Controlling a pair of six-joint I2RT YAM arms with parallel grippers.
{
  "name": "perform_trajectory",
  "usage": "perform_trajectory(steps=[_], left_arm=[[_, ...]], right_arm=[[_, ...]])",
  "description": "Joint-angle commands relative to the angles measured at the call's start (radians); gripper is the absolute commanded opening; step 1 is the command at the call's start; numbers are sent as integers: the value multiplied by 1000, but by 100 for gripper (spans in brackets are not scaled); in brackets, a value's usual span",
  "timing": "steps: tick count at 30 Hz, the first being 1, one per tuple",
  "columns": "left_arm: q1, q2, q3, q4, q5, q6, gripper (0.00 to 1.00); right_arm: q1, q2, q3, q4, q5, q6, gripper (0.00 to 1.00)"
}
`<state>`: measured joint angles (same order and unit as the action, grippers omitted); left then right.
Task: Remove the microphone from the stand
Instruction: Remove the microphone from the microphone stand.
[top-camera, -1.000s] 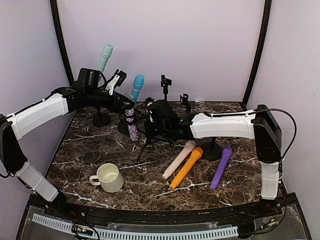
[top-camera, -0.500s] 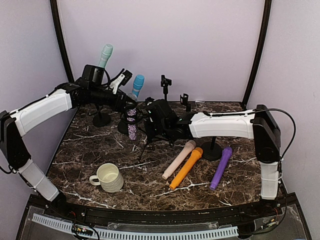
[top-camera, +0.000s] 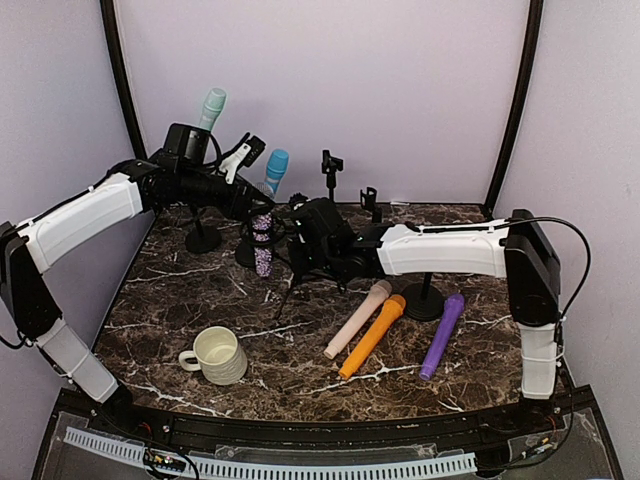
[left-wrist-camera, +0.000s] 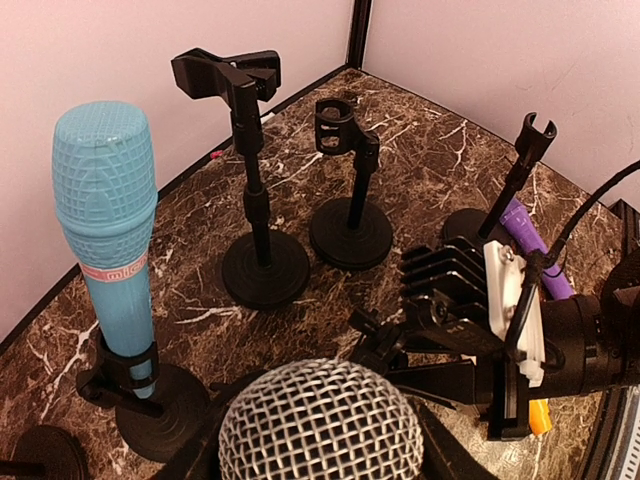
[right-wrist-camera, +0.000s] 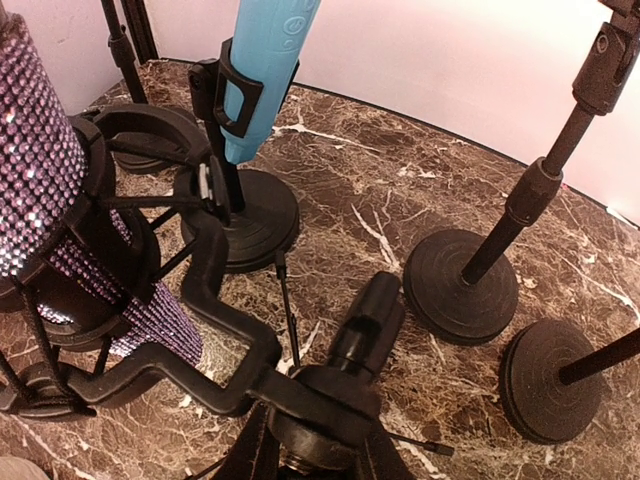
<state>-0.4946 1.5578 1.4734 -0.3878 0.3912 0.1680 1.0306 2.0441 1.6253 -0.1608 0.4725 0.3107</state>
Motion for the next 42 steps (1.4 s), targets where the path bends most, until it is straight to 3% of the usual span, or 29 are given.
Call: perform_trajectory(steps=[1, 33, 42], left_arm=[[-24, -87, 86, 115, 39, -27, 0], [-22, -109, 270, 6, -35, -43, 0], [-20, -184, 278, -13, -134, -20, 0]], right_arm=[[13, 44, 4, -49, -21, -35, 4], [12, 60, 12, -76, -12, -38, 3], [-8, 30, 21, -110, 58, 11, 4]])
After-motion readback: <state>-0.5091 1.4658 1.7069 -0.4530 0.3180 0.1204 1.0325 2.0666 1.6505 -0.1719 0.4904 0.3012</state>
